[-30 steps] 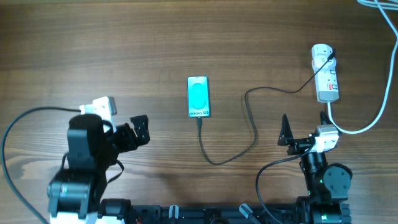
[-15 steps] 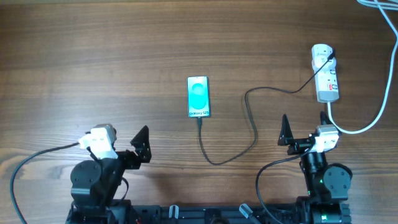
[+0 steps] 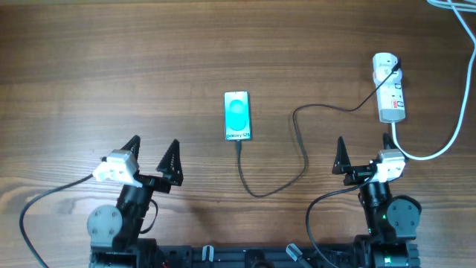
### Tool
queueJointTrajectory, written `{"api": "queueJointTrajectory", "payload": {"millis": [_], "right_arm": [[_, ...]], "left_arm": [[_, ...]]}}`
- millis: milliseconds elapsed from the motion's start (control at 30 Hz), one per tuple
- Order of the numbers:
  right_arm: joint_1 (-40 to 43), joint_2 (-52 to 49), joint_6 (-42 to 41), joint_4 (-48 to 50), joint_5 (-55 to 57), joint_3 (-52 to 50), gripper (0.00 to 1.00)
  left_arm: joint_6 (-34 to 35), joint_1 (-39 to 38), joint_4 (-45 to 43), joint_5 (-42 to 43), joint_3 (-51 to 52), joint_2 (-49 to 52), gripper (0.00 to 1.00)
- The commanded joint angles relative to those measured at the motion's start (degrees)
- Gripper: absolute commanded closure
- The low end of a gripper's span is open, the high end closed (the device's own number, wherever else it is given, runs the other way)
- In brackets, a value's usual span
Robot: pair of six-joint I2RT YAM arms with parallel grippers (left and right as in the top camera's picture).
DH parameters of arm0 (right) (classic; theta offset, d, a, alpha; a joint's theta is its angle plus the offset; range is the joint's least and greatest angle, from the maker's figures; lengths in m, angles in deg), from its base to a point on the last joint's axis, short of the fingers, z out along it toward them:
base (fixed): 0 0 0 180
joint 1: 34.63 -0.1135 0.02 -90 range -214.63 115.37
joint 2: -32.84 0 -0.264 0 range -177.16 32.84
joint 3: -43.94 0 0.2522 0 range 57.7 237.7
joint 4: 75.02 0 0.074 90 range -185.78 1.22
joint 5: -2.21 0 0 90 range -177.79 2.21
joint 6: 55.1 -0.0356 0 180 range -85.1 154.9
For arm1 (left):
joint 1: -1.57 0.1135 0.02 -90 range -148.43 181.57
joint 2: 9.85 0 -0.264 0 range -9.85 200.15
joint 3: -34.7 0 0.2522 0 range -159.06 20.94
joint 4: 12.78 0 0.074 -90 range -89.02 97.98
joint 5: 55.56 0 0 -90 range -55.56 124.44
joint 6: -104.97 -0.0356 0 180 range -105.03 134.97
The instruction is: Plug charger to phone and switch on socket
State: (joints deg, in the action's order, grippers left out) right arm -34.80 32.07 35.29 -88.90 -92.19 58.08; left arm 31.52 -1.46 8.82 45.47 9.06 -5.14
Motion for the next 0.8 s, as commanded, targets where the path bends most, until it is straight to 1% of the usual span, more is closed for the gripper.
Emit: {"api": "queueJointTrajectory", "payload": {"millis": [0,267,400,433,567,667,767], "right_arm": [[0.3,0.6,1.0,0.1,0.9,-0.1,0.0],[0.3,0.6,1.0,0.1,0.9,-0.1,0.0],[0.3,0.6,1.0,0.1,0.9,-0.1,0.0],[0.3,0.6,1.1,0.1,0.9,-0.1,0.0],[0.3,0.6,1.0,0.1,0.9,-0.1,0.0],[0.3,0.6,1.0,0.1,0.9,-0.1,0.0],[0.3,0.6,1.0,0.1,0.9,-0.1,0.0]], "left_arm": [[-1.3,1.8,-3.5,1.1,3.2,-4.2,0.0],[-1.1,2.9,-9.6,0.5,6.8,-4.5,0.0],[-1.1,2.9,-17.1,-0.2,11.0,-4.5,0.0],[-1.1,2.9,-17.9,-0.2,11.6,-4.5,0.0],[-1.6,2.9,-16.8,-2.4,11.6,-4.5,0.0],[-5.7,2.9,-13.1,-2.6,11.6,-4.5,0.0],[-7.4,2.9,-9.3,-3.6,11.6,-4.5,0.0]]}}
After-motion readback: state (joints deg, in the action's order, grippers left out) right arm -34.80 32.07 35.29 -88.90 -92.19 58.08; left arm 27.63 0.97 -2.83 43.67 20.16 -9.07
